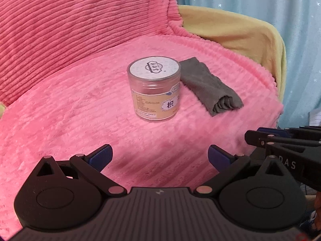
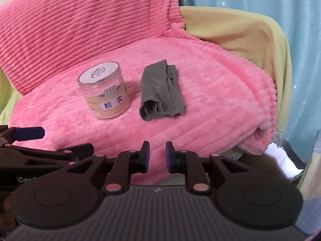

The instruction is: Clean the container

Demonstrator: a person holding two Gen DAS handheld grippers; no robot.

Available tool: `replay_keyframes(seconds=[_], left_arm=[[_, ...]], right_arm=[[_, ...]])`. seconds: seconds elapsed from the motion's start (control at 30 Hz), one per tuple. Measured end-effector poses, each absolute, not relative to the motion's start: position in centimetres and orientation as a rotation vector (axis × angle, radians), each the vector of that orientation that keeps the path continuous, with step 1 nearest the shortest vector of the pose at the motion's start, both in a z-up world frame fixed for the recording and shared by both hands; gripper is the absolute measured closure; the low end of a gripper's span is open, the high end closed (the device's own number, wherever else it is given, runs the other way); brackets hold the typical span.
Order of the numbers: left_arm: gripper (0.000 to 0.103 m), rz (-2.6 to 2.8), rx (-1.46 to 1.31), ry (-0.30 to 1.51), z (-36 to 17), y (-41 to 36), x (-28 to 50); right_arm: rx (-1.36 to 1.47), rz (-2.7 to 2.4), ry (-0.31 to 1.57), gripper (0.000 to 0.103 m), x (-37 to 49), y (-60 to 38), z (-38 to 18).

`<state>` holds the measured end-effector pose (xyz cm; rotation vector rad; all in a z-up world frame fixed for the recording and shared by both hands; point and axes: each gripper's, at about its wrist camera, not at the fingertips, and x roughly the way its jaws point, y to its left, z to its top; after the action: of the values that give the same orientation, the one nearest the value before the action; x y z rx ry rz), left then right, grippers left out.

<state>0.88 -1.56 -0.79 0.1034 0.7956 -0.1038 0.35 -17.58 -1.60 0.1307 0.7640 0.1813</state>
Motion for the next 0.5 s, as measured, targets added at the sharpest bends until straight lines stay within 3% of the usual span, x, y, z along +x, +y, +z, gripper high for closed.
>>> replay_keyframes(seconds=[0.5], left_arm=[[0.001, -0.023, 0.209, 0.796, -2.6, 0.3, 1.3]], right_arm=[[0.139, 0.239, 0.790, 0.089, 2.2, -16.6, -1.3]])
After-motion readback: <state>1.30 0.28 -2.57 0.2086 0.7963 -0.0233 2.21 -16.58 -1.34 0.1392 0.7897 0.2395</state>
